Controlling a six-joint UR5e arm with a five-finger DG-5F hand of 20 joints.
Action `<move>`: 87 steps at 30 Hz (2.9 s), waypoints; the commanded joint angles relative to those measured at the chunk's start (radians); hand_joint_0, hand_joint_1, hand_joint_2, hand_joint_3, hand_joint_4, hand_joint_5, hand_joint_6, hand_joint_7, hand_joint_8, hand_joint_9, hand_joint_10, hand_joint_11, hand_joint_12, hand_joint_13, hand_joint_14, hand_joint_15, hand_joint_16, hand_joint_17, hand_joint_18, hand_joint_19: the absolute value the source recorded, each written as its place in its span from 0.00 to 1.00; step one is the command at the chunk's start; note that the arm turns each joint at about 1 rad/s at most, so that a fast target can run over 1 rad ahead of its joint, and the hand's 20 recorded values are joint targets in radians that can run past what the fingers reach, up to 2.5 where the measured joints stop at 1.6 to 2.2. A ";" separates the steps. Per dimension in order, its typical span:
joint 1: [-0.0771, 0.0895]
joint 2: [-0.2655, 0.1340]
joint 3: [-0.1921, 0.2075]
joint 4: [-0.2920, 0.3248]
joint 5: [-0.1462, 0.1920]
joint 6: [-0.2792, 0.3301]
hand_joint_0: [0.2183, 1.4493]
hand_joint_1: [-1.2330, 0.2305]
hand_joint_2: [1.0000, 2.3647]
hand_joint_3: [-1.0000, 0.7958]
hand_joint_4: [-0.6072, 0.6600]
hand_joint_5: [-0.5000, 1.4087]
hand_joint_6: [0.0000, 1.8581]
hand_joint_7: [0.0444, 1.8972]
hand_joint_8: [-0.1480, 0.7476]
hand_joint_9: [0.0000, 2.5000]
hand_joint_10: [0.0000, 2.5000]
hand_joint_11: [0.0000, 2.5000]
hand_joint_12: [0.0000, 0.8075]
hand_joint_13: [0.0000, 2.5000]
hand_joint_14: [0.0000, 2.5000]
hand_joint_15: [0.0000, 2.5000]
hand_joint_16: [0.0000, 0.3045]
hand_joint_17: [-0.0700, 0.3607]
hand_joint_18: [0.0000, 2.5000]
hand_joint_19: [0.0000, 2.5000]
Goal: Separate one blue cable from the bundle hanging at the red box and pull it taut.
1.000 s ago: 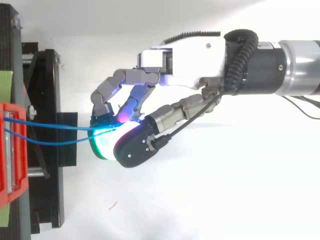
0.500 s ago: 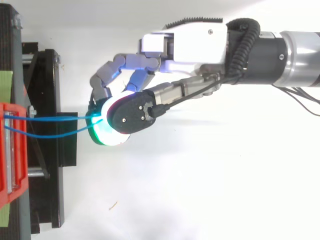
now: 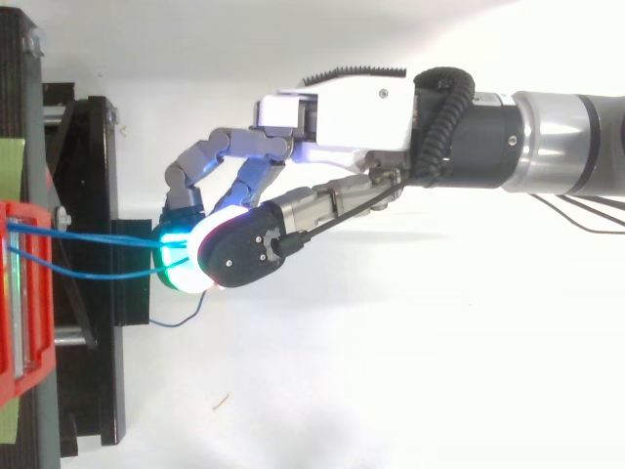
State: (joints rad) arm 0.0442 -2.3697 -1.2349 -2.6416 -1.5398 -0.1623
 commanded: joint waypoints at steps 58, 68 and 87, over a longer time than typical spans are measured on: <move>-0.018 0.050 0.023 -0.138 -0.063 -0.023 0.41 0.26 0.01 0.38 0.60 0.15 0.50 0.52 0.56 0.37 0.01 0.33 0.49 0.38 0.01 0.19 0.15 0.40 0.36 0.16; -0.017 0.050 0.023 -0.144 -0.063 -0.019 0.46 0.23 0.00 0.28 0.61 0.16 0.50 0.51 0.56 0.39 0.01 0.34 0.47 0.38 0.01 0.19 0.15 0.39 0.36 0.16; -0.018 0.050 0.023 -0.124 -0.060 -0.011 0.31 0.45 0.00 0.31 0.61 0.18 0.46 0.57 0.57 0.40 0.01 0.30 0.48 0.37 0.01 0.20 0.15 0.41 0.36 0.21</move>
State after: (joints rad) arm 0.0268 -2.3194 -1.2119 -2.7702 -1.6003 -0.1766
